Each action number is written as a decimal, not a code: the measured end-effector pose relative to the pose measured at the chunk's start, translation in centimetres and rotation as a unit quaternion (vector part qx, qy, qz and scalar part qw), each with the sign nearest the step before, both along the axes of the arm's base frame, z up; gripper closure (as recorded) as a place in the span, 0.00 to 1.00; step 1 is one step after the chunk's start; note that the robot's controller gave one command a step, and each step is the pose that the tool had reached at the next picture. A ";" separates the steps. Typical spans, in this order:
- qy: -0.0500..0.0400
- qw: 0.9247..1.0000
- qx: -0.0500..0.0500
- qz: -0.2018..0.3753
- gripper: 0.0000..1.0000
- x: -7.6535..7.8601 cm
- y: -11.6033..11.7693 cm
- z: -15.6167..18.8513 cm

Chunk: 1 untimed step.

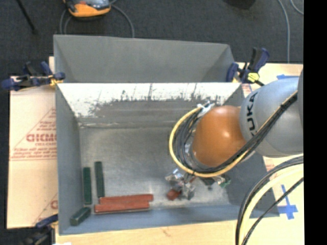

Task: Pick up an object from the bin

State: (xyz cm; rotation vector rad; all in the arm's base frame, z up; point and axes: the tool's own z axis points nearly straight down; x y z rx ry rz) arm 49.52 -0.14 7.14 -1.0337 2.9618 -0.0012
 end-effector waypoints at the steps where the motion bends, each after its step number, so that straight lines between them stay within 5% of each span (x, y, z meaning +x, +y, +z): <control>1: 0.001 1.000 0.000 -0.001 1.00 1.3 -2.3 13.1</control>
Offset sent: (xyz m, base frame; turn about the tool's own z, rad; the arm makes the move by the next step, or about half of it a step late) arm 0.0000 0.0000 0.0000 0.0000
